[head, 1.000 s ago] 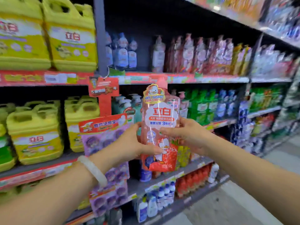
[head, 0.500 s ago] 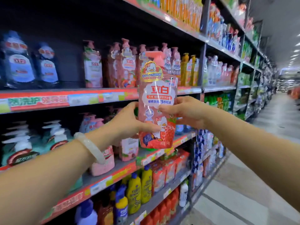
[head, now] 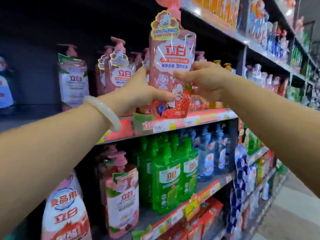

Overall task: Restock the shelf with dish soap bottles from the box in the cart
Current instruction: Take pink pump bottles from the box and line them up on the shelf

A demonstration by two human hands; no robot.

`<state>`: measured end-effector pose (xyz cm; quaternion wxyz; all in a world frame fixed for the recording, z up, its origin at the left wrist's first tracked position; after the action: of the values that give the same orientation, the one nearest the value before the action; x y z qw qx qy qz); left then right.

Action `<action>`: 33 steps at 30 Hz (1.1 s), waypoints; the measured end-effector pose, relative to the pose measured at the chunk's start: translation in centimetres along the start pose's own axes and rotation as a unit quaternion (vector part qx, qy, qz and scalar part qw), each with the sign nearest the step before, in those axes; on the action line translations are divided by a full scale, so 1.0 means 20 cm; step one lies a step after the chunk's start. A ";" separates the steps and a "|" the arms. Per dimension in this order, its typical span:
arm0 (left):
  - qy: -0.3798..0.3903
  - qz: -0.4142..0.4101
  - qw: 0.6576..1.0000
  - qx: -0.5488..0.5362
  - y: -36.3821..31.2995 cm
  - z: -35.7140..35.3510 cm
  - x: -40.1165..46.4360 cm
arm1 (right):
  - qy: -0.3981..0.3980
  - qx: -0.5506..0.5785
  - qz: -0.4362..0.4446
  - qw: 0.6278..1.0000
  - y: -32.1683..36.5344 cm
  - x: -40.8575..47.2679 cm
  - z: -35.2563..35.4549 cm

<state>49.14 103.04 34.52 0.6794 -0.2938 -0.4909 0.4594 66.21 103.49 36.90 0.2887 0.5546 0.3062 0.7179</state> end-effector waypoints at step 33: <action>-0.202 0.103 0.971 0.080 0.26 -0.21 0.54 | 0.173 0.080 0.059 0.980 -0.70 0.64 0.10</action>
<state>52.35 115.30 32.90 0.5366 -0.1886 -0.5470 0.6143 66.41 122.52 34.59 0.1433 0.4607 0.3740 0.7920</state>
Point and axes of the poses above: each hand's wrist, its own x-axis towards the middle knuckle, its own z-axis out of the back of the hand, y = z × x, the point moved 1 cm from there along x, towards the middle knuckle, and after that the axes turned 9 degrees about z, right-handed, at the moved point
